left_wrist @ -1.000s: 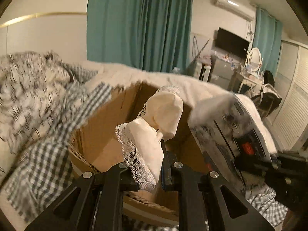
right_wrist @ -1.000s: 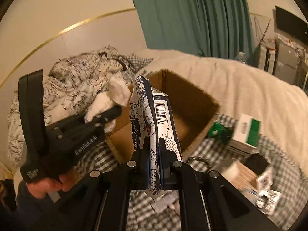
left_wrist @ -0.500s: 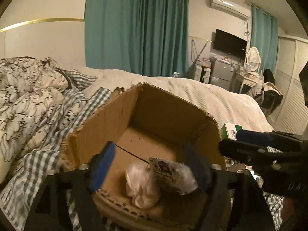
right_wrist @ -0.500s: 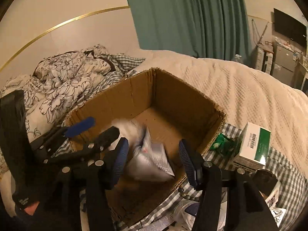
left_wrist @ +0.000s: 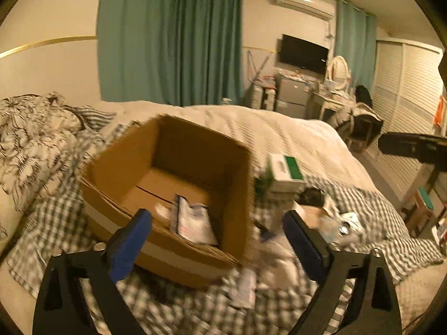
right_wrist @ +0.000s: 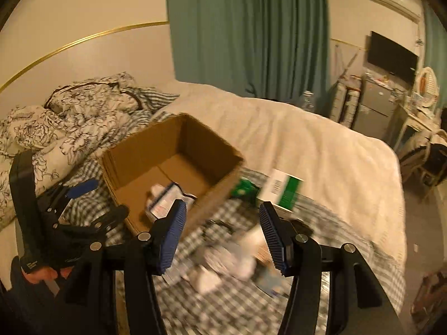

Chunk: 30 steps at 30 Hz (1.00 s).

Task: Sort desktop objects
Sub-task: 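Move both tools back over the items on the gingham sheet, then grasp the clear red-labelled water bottle with left while right grasps the blue tissue pack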

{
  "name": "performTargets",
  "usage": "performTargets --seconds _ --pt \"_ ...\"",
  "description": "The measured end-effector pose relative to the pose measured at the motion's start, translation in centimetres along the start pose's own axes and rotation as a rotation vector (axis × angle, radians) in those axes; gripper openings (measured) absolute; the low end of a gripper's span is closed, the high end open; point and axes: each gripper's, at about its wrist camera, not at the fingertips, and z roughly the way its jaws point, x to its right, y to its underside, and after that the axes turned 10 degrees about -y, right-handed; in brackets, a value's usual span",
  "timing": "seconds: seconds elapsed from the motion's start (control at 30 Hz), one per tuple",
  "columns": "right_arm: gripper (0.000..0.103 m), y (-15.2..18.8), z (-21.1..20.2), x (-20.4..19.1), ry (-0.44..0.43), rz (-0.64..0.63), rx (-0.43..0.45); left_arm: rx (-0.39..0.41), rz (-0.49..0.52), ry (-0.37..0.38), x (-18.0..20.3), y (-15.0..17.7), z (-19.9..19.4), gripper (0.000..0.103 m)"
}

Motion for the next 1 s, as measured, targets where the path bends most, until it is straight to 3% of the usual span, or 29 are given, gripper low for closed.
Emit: performTargets --seconds 0.2,0.37,0.53,0.73,0.93,1.0 --pt "0.076 5.3 -0.8 5.8 0.042 0.117 -0.023 -0.104 0.036 0.001 4.9 3.4 0.7 0.103" --pt "0.076 8.8 1.3 9.7 0.071 0.147 -0.13 -0.162 0.084 -0.021 8.7 5.8 2.5 0.103" --pt "0.076 9.9 2.3 14.0 0.05 0.229 -0.147 -0.209 0.097 -0.013 11.8 6.3 4.6 0.103" --pt "0.076 11.2 4.1 14.8 0.023 0.19 -0.183 -0.254 0.111 -0.055 14.6 6.4 8.8 0.103" --pt "0.076 11.1 5.2 14.3 -0.012 0.16 -0.19 -0.325 0.121 -0.132 14.5 6.1 13.2 0.103" --pt "0.076 11.4 6.0 14.1 -0.029 0.151 -0.205 -0.361 0.103 -0.112 13.9 6.1 14.5 0.103"
